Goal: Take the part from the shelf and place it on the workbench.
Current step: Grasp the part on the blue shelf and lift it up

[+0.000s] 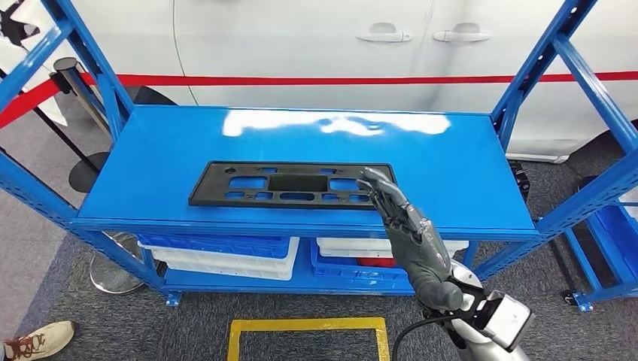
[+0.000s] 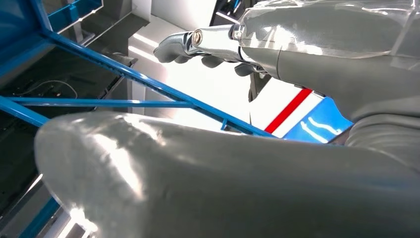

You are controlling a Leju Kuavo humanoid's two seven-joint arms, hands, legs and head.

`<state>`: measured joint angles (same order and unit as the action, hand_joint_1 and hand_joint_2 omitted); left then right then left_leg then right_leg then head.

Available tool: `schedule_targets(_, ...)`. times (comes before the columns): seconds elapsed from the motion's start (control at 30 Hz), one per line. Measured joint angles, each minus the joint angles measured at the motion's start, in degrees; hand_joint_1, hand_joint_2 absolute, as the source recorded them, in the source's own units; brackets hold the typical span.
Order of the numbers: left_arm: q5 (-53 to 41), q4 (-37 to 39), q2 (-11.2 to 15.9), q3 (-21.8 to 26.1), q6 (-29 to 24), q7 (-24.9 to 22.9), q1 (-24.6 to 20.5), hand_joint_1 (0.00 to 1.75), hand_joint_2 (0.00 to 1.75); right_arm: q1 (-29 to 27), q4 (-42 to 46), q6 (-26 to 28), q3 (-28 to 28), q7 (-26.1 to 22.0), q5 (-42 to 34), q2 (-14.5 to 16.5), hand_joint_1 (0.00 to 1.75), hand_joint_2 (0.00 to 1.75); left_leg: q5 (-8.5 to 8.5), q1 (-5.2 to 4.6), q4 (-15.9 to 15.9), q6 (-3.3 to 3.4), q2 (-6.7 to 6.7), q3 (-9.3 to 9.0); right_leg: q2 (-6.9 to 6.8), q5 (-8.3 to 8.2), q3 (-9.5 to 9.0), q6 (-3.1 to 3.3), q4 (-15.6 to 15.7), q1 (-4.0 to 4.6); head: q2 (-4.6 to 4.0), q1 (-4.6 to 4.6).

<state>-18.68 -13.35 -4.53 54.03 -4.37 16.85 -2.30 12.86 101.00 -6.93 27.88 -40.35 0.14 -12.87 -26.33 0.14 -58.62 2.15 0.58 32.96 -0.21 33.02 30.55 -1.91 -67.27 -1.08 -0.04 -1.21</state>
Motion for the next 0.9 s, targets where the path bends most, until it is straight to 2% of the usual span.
schedule_targets(0.03,-0.3,0.0,0.0,0.1,0.1,0.0,0.0,0.0,0.0,0.0,0.0,-0.1,0.2,0.2,0.3,0.3,0.0,0.0,-1.41,-0.01,0.2,0.08,0.21,-2.04,0.03,0.23,4.01,0.13,-2.2,0.08,-0.01,0.08)
schedule_targets(0.07,-0.5,0.0,0.1,0.1,0.2,0.0,0.0,0.0,0.0,0.0,0.0,-0.4,0.4,0.6,0.5,0.6,0.0,0.0,-2.88,-0.04,0.3,0.03,0.45,-4.02,0.03,-0.56,7.37,0.41,-2.3,0.29,-0.01,0.1)
schedule_targets(0.1,-0.7,0.0,0.1,0.2,0.3,0.0,0.1,0.0,0.0,0.0,-0.1,-0.8,0.6,1.1,0.5,1.0,0.0,0.0,-4.41,-0.08,0.3,-0.13,0.7,-5.96,0.04,-3.21,10.02,0.87,-0.4,0.59,-0.01,0.14)
schedule_targets(0.13,-0.9,0.1,0.0,0.2,0.3,0.0,0.2,0.0,0.0,0.0,-0.1,-1.4,0.6,1.8,0.2,1.3,0.0,0.0,-5.63,-0.11,0.3,-0.43,0.94,-7.42,0.16,-7.24,10.57,1.42,3.3,0.95,-0.01,0.14)
schedule_targets(0.17,-1.0,0.1,0.0,0.2,0.2,-0.1,0.1,0.0,0.0,-0.1,-0.2,-2.0,0.6,2.5,-0.2,1.5,0.0,0.0,-6.4,-0.16,0.3,-0.74,1.06,-7.93,0.29,-10.28,10.57,1.82,5.3,1.25,-0.01,0.13)
schedule_targets(0.2,-1.2,0.2,0.0,0.2,0.0,-0.2,0.1,0.0,0.0,-0.1,-0.3,-2.8,0.6,3.1,-0.9,1.9,0.0,0.0,-6.86,-0.18,0.4,-1.1,1.11,-8.43,0.43,-11.98,10.57,2.21,6.4,1.46,-0.01,0.12)
schedule_targets(0.3,-1.8,0.2,0.0,0.2,-0.4,-0.3,-0.1,0.0,0.0,0.1,-0.3,-5.0,0.4,4.1,-2.7,2.8,0.0,0.0,-6.57,-0.1,-0.4,-2.13,0.75,-8.89,0.59,-11.42,9.04,3.28,7.6,1.39,-0.01,0.09)
schedule_targets(0.37,-1.9,0.2,0.1,0.2,-0.5,-0.3,-0.3,0.0,0.0,0.2,-0.5,-5.7,0.4,4.2,-3.3,3.2,0.0,0.0,-7.27,0.02,-4.4,-2.69,0.4,-6.77,0.55,-10.91,7.55,3.85,8.6,1.12,-0.01,0.05)
schedule_targets(0.43,-2.2,0.2,0.1,0.2,-0.5,-0.2,-0.4,0.0,0.0,0.2,-0.9,-6.3,0.4,4.1,-3.5,3.4,0.0,0.0,-9.89,0.22,-10.4,-3.27,0.24,-2.57,0.52,-10.16,6.62,4.14,8.9,1.05,-0.01,0.02)
schedule_targets(0.47,-2.3,0.2,0.0,0.2,-0.4,-0.2,-0.4,0.0,0.0,0.2,-1.2,-6.5,0.4,4.1,-3.5,3.4,0.0,0.0,-11.17,0.34,-12.5,-3.52,0.2,-0.53,0.53,-9.72,6.18,4.15,8.9,1.04,-0.01,0.02)
schedule_targets(0.5,-2.6,0.2,0.1,0.2,-0.4,-0.2,-0.3,0.0,0.0,0.2,-1.5,-6.7,0.4,4.1,-3.6,3.5,0.0,0.0,-11.5,0.43,-13.2,-3.68,0.16,0.9,0.56,-9.25,5.66,4.13,8.8,1.03,-0.01,0.02)
schedule_targets(0.53,-2.8,0.2,0.1,0.2,-0.4,-0.2,-0.3,0.0,0.0,0.3,-2.0,-6.8,0.4,4.1,-3.6,3.5,0.0,0.0,-10.35,0.5,-12.2,-3.73,0.1,1.59,0.59,-8.76,5.05,4.07,8.8,1.01,-0.01,0.02)
schedule_targets(0.6,-3.1,0.2,0.1,0.2,-0.4,-0.2,-0.2,0.0,0.0,0.5,-2.8,-7.2,0.4,4.1,-3.7,3.5,0.0,0.0,-4.31,0.53,-6.1,-3.57,-0.07,1.15,0.6,-7.81,3.81,3.83,8.7,0.97,-0.01,0.04)
schedule_targets(0.63,-3.2,0.2,0.1,0.2,-0.4,-0.3,-0.3,0.0,0.0,0.7,-3.2,-7.5,0.5,4.1,-3.7,3.5,0.0,0.0,-1.99,0.45,-3.2,-3.38,-0.15,0.77,0.6,-7.49,3.39,3.67,8.7,0.98,-0.01,0.07)
schedule_targets(0.67,-3.3,0.2,0.1,0.2,-0.4,-0.5,-0.3,0.0,0.0,0.8,-3.6,-7.8,0.7,4.2,-3.8,3.5,0.0,0.0,-0.55,0.3,-1.1,-3.06,-0.22,0.49,0.62,-7.25,3.24,3.43,8.6,1.02,-0.01,0.04)
schedule_targets(0.73,-3.8,0.2,0.1,0.1,-0.8,-1.3,-0.3,0.0,0.0,1.0,-4.5,-8.2,1.2,4.2,-3.8,3.5,0.0,0.87,-0.22,0.0,0.0,-2.3,-0.25,0.47,0.62,-7.0,3.2,2.86,8.6,1.09,-0.01,0.01)
schedule_targets(0.8,-4.2,0.2,0.0,0.1,-1.7,-2.5,-0.3,0.0,0.0,1.0,-5.4,-8.4,1.8,4.0,-3.8,3.5,0.0,1.75,0.62,0.21,0.6,-1.51,-0.26,0.11,0.58,-6.56,3.13,2.22,8.5,1.15,-0.01,-0.02)
schedule_targets(0.83,-4.5,0.2,0.0,0.1,-2.1,-3.0,-0.3,0.0,0.0,1.1,-5.8,-8.4,2.1,3.8,-3.7,3.5,0.0,1.75,0.8,0.36,1.0,-1.21,-0.3,-0.09,0.55,-5.87,3.39,1.95,7.7,1.13,-0.01,0.02)
schedule_targets(0.9,-5.2,0.2,-0.1,0.0,-3.0,-4.0,-0.3,0.0,0.0,0.9,-7.0,-7.7,2.6,3.0,-2.9,3.4,0.0,1.75,0.96,0.52,1.4,-0.76,-0.36,-0.39,0.52,-2.84,5.67,1.44,2.5,0.86,-0.01,0.1)
